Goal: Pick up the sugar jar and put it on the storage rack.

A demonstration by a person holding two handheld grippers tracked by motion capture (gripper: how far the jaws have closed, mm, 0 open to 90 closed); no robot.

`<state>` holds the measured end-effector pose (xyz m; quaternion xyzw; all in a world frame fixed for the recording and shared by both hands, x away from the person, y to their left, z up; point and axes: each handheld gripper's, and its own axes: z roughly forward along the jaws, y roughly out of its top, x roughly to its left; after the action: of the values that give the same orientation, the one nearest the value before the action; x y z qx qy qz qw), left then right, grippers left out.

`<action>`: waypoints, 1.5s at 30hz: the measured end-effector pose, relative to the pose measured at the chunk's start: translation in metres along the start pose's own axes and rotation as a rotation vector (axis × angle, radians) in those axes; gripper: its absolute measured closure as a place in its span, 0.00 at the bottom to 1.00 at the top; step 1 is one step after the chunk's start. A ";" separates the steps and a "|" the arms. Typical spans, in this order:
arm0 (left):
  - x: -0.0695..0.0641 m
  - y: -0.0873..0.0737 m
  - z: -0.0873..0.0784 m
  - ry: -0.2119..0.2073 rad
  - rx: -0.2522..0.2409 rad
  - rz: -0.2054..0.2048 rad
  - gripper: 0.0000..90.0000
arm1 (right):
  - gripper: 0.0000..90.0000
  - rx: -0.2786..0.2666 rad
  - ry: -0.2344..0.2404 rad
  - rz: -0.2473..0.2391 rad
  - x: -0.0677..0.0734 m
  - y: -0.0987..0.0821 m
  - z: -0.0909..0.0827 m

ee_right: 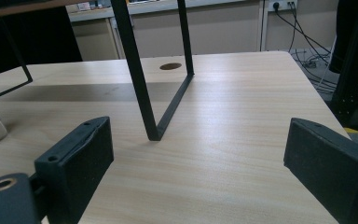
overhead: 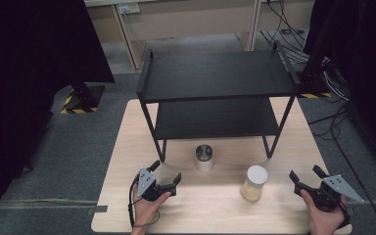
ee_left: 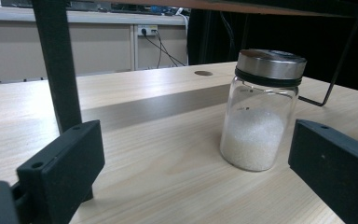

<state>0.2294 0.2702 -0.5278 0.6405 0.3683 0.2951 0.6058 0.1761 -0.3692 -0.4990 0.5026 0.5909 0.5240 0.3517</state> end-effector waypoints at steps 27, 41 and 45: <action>-0.021 0.011 0.051 -0.104 0.043 0.067 0.04 | 0.09 0.007 0.005 0.000 0.000 0.002 0.002; -0.033 0.023 0.081 -0.116 0.096 0.079 0.09 | 0.09 0.008 0.008 -0.001 -0.001 0.002 0.002; -0.037 0.026 0.086 -0.104 0.115 0.081 0.14 | 0.09 0.009 0.010 0.001 -0.001 0.002 0.002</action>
<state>0.2830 0.1916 -0.5072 0.7032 0.3264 0.2639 0.5739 0.1787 -0.3697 -0.4978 0.5017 0.5947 0.5239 0.3465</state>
